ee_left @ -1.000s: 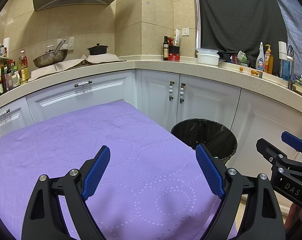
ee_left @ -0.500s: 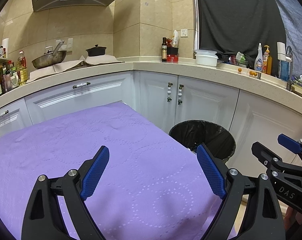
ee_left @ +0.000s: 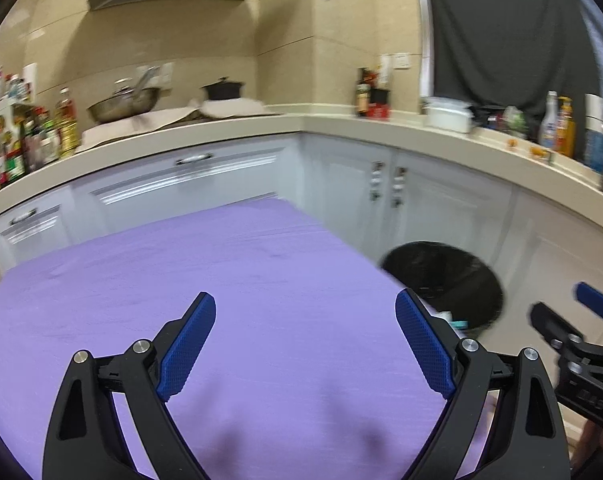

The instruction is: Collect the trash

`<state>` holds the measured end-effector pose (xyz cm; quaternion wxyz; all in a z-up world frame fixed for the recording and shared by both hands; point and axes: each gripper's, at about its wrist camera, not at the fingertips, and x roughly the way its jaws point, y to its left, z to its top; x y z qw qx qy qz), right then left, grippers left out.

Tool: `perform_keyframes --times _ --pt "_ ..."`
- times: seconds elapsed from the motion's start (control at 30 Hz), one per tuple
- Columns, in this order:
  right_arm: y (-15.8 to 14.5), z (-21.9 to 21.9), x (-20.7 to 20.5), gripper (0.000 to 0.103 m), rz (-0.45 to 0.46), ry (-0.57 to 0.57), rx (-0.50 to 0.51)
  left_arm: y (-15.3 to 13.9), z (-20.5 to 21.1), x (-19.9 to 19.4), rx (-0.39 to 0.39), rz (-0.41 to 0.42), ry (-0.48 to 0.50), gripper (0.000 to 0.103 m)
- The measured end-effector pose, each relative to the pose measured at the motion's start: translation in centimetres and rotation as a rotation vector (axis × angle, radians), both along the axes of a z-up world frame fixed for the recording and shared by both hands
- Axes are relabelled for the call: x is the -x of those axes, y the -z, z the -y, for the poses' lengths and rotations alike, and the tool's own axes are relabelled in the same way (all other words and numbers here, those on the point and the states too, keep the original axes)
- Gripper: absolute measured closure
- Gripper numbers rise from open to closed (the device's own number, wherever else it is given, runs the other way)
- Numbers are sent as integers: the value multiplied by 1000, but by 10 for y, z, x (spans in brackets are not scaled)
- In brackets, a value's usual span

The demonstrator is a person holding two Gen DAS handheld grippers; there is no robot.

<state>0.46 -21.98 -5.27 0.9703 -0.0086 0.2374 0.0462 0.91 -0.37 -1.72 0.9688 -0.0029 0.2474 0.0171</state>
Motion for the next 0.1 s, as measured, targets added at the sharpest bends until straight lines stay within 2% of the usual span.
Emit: perform_keyframes --times 0.1 --pt "-3 -25 -14 13 -18 -84 3 2 -38 -9 -9 -23 -91 14"
